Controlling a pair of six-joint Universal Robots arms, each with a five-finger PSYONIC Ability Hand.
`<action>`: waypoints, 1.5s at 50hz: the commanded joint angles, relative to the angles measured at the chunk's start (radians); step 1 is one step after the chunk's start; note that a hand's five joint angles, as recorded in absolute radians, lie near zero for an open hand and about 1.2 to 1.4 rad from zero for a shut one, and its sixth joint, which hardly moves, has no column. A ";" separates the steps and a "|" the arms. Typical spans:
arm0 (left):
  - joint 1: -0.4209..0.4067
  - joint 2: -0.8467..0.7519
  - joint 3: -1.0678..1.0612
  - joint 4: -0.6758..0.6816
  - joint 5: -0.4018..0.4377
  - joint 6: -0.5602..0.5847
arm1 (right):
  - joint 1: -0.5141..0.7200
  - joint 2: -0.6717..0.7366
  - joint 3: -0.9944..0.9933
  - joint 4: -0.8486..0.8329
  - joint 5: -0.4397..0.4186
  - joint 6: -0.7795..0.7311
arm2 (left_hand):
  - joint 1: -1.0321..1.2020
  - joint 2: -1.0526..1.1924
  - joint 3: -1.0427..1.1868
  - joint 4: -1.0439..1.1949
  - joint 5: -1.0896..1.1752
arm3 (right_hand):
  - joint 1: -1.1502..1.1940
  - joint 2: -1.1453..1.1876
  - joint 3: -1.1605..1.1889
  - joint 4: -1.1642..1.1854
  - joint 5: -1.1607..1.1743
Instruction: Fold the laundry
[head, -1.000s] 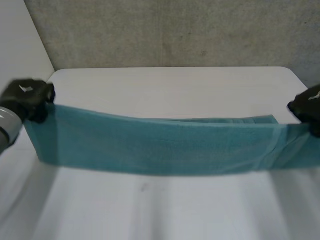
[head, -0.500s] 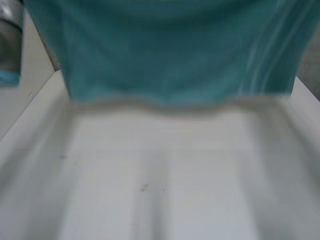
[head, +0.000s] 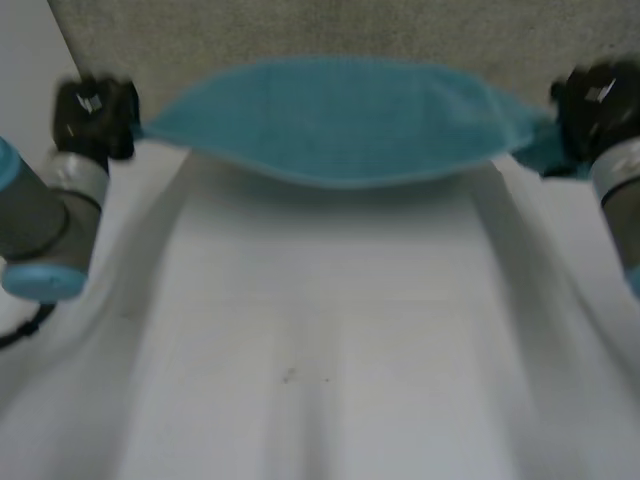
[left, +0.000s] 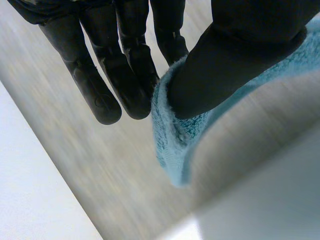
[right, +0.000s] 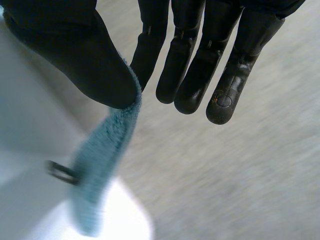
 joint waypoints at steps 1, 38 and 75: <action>0.002 -0.098 -0.118 -0.011 -0.001 0.002 | 0.002 0.133 0.096 0.033 -0.014 -0.003 | 0.209 0.178 0.179 0.179 0.190 | 0.413 0.212 0.207 0.204 0.223; 0.222 0.326 -0.425 -0.489 0.172 0.201 | -0.113 -0.149 0.249 0.585 -0.086 -0.432 | 0.209 0.178 0.179 0.179 0.190 | 0.413 0.212 0.207 0.204 0.223; 0.021 -0.526 0.516 -0.220 0.046 0.201 | 0.045 0.693 -0.597 0.014 0.078 -0.271 | 0.209 0.178 0.179 0.179 0.190 | 0.387 0.187 0.181 0.179 0.198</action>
